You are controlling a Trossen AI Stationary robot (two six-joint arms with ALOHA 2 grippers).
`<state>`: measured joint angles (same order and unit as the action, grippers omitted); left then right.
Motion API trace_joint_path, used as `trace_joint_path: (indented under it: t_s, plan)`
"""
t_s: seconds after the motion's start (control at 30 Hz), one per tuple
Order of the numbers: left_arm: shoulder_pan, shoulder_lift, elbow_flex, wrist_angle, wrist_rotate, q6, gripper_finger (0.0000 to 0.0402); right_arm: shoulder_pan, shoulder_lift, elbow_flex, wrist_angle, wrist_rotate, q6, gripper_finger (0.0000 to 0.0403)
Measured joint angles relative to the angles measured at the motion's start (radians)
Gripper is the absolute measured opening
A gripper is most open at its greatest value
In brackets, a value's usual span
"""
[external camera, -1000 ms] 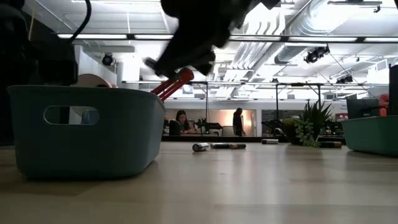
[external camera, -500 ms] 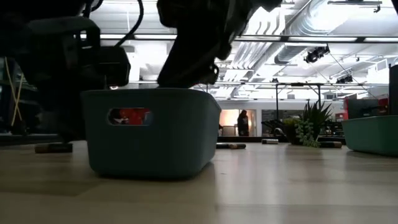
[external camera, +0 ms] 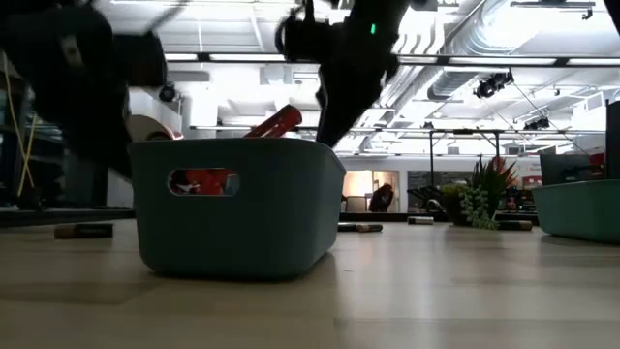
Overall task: Sort batteries
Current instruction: Put the silver battery into the blue bin
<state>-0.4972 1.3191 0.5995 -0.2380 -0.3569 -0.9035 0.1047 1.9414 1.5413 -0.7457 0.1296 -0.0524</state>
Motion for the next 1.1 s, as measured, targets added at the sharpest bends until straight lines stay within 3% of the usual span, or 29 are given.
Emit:
trace_joint_path:
  t_s: [0.23, 0.57, 0.77, 0.97, 1.1]
  plan:
    - [-0.06, -0.157, 0.001, -0.062, -0.164, -0.008, 0.0001, -0.081, 0.033, -0.019, 0.095, -0.009, -0.388, 0.0171]
    - [-0.152, -0.141, 0.001, -0.049, -0.234, -0.193, 0.0, -0.104, 0.157, -0.02, 0.093, -0.051, -0.602, 0.0171]
    - [-0.181, -0.118, 0.001, -0.048, -0.259, -0.26, 0.0, -0.104, 0.216, -0.014, 0.083, -0.03, -0.572, 0.0155]
    - [-0.185, -0.127, 0.0, 0.002, -0.29, -0.267, 0.0, -0.105, 0.211, -0.011, 0.008, -0.107, -0.344, 0.0023]
    - [-0.182, -0.138, 0.0, 0.053, -0.296, -0.199, 0.0, -0.096, 0.161, -0.024, -0.068, -0.155, -0.207, 0.0028]
